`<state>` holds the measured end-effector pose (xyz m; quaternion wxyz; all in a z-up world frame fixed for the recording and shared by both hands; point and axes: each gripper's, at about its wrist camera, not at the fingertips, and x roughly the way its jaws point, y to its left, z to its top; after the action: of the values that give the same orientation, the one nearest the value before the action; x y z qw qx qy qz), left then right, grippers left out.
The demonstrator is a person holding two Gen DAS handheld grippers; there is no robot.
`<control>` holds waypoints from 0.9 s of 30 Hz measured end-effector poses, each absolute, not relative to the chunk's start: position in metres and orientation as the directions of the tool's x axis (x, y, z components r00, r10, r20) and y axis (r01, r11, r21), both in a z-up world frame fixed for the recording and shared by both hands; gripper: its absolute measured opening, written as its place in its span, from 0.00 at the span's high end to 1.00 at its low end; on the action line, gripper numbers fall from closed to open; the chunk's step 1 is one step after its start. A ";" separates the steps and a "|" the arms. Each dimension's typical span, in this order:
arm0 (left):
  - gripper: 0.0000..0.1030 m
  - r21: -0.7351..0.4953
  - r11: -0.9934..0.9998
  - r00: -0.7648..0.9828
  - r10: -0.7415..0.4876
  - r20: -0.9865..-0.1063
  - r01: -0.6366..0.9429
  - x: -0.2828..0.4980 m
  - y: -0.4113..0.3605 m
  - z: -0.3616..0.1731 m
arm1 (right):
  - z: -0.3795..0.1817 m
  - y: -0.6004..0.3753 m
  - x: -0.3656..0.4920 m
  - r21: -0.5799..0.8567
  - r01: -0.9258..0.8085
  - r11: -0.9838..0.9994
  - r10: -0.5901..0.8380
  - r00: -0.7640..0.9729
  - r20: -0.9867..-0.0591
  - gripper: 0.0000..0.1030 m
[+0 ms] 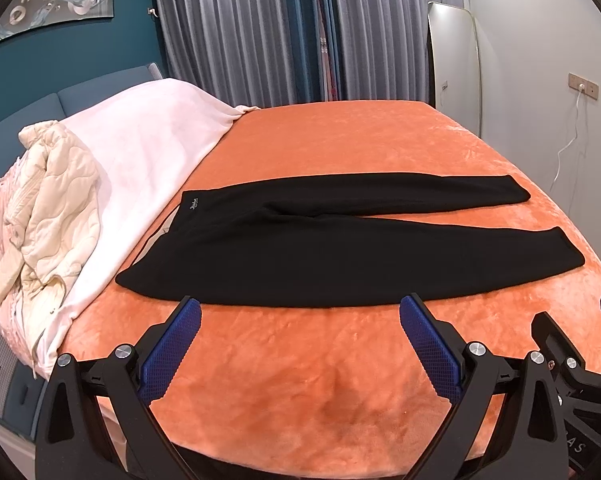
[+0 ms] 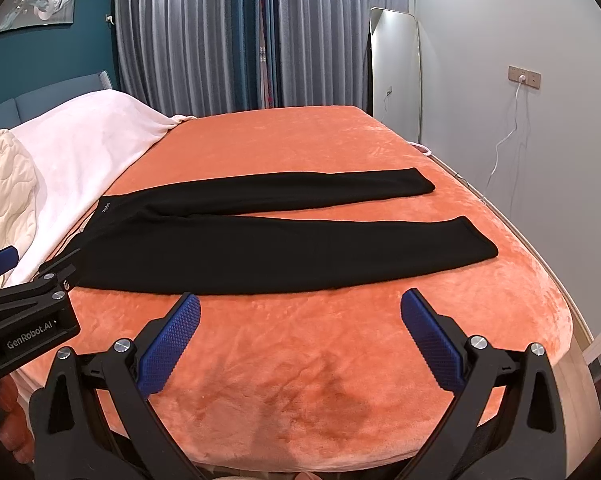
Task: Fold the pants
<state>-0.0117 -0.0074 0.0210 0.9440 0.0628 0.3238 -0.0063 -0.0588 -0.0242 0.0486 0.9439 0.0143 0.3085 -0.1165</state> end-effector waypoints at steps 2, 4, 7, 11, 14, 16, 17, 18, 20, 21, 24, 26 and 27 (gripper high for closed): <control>0.05 0.113 0.992 0.789 0.028 -0.614 0.054 -0.011 -0.007 0.021 | 0.048 -0.024 -0.058 -0.043 0.229 0.972 -0.210 0.782 -0.587 0.04; 0.05 0.112 0.992 0.789 0.025 -0.614 0.056 -0.011 -0.007 0.020 | 0.048 -0.024 -0.059 -0.045 0.229 0.972 -0.212 0.782 -0.586 0.04; 0.05 0.112 0.992 0.788 0.025 -0.616 0.057 -0.011 -0.005 0.018 | 0.047 -0.025 -0.058 -0.044 0.230 0.972 -0.212 0.780 -0.588 0.04; 0.05 0.111 0.992 0.783 0.026 -0.622 0.055 -0.008 -0.004 0.015 | 0.043 -0.026 -0.055 -0.039 0.231 0.972 -0.208 0.775 -0.597 0.04; 0.05 0.112 0.992 0.777 0.028 -0.628 0.055 -0.004 -0.001 0.011 | 0.041 -0.028 -0.051 -0.034 0.231 0.972 -0.204 0.769 -0.606 0.04; 0.05 0.111 0.992 0.774 0.027 -0.633 0.056 0.000 0.000 0.009 | 0.038 -0.029 -0.048 -0.034 0.233 0.972 -0.205 0.765 -0.611 0.04; 0.05 0.112 0.992 0.772 0.030 -0.635 0.054 0.001 0.001 0.008 | 0.037 -0.030 -0.047 -0.035 0.233 0.972 -0.205 0.763 -0.613 0.05; 0.05 0.112 0.992 0.770 0.031 -0.637 0.053 0.003 0.001 0.007 | 0.036 -0.030 -0.045 -0.035 0.233 0.972 -0.205 0.761 -0.615 0.04; 0.05 0.110 0.992 0.766 0.029 -0.642 0.055 0.007 0.002 0.005 | 0.034 -0.031 -0.042 -0.037 0.231 0.972 -0.204 0.759 -0.618 0.04; 0.05 0.111 0.992 0.764 0.028 -0.645 0.057 0.009 0.002 0.003 | 0.033 -0.032 -0.039 -0.038 0.228 0.973 -0.202 0.757 -0.621 0.05; 0.05 0.102 0.992 0.750 0.014 -0.661 0.072 0.020 0.004 -0.003 | 0.028 -0.042 -0.029 -0.039 0.223 0.974 -0.197 0.748 -0.634 0.04; 0.05 0.100 0.992 0.743 0.010 -0.670 0.077 0.028 0.007 -0.007 | 0.026 -0.056 -0.020 -0.028 0.231 0.973 -0.195 0.742 -0.642 0.04; 0.05 0.104 0.992 0.743 0.013 -0.670 0.076 0.032 0.008 -0.008 | 0.025 -0.068 -0.014 -0.029 0.247 0.969 -0.208 0.738 -0.642 0.04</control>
<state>0.0316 0.0078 -0.0084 0.9314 0.0621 0.3584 -0.0167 -0.0136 -0.0682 0.0249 0.9317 0.0288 0.3410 -0.1220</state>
